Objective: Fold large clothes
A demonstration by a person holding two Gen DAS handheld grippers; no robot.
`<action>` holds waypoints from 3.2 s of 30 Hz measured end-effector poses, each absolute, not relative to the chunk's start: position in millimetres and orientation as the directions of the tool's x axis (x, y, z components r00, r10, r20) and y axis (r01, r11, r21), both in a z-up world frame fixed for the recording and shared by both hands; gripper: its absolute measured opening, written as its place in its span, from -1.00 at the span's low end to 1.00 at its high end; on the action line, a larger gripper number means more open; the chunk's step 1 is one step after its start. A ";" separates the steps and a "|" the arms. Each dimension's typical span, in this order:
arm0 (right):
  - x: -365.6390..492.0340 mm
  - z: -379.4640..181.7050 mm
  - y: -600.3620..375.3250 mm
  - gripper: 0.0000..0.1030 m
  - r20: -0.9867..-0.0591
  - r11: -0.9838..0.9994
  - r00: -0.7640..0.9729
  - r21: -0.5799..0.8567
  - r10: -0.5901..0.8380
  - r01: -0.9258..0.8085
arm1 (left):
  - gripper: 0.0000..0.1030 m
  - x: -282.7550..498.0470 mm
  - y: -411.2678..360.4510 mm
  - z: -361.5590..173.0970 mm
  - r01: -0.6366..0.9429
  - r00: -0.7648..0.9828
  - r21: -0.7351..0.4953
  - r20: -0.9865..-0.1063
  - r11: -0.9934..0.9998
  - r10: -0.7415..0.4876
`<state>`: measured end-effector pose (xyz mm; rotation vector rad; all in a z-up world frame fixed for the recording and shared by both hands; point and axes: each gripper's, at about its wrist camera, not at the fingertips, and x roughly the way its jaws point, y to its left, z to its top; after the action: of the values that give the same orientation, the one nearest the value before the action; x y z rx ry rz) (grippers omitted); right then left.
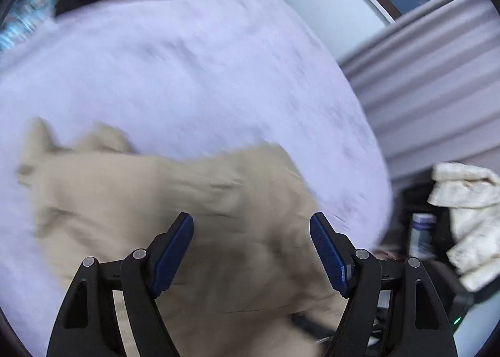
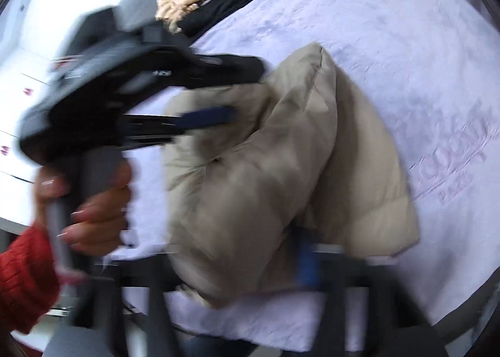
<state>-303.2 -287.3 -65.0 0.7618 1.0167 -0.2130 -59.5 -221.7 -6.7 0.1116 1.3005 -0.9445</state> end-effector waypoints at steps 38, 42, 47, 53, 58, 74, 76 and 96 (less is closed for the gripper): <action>-330.5 -82.6 -387.8 -0.28 -0.860 0.690 0.497 0.427 0.111 0.585 | 0.51 -61.3 -238.9 -70.9 0.620 0.228 -0.060 -0.941 0.783 -0.252; -312.6 -119.3 -371.1 -0.29 -0.902 0.677 0.402 0.395 0.158 0.621 | 0.51 -76.5 -199.0 -54.2 0.611 0.222 -0.058 -0.945 0.790 -0.241; -320.1 -129.3 -362.6 -0.29 -0.906 0.646 0.393 0.397 0.160 0.652 | 0.51 -94.4 -155.4 -50.2 0.567 0.195 -0.061 -0.959 0.821 -0.205; -315.2 -107.3 -353.6 -0.19 -0.921 0.676 0.378 0.334 0.087 0.657 | 0.51 -111.5 -124.7 -51.9 0.535 0.160 -0.080 -0.968 0.841 -0.194; -326.5 -97.1 -339.4 -0.03 -0.918 0.676 0.394 0.320 0.048 0.663 | 0.99 -126.4 -107.6 -50.4 0.552 0.157 -0.090 -0.965 0.829 -0.209; -341.8 -73.1 -321.1 0.30 -0.907 0.685 0.421 0.316 0.014 0.656 | 0.99 -134.4 -84.9 -49.4 0.544 0.139 -0.104 -0.967 0.833 -0.211; -340.1 -69.1 -328.3 0.41 -0.903 0.695 0.429 0.322 0.021 0.643 | 0.99 -132.5 -88.2 -51.4 0.527 0.138 -0.099 -0.970 0.844 -0.200; -278.7 -100.7 -436.8 0.65 -0.901 0.782 0.363 0.399 0.237 0.479 | 0.99 -101.8 -127.8 -72.3 0.373 0.081 -0.139 -0.980 0.917 -0.182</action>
<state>-278.7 -436.8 -100.7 0.6971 1.2159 -0.1728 -101.8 -127.8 -72.3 0.1613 1.4324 -0.4170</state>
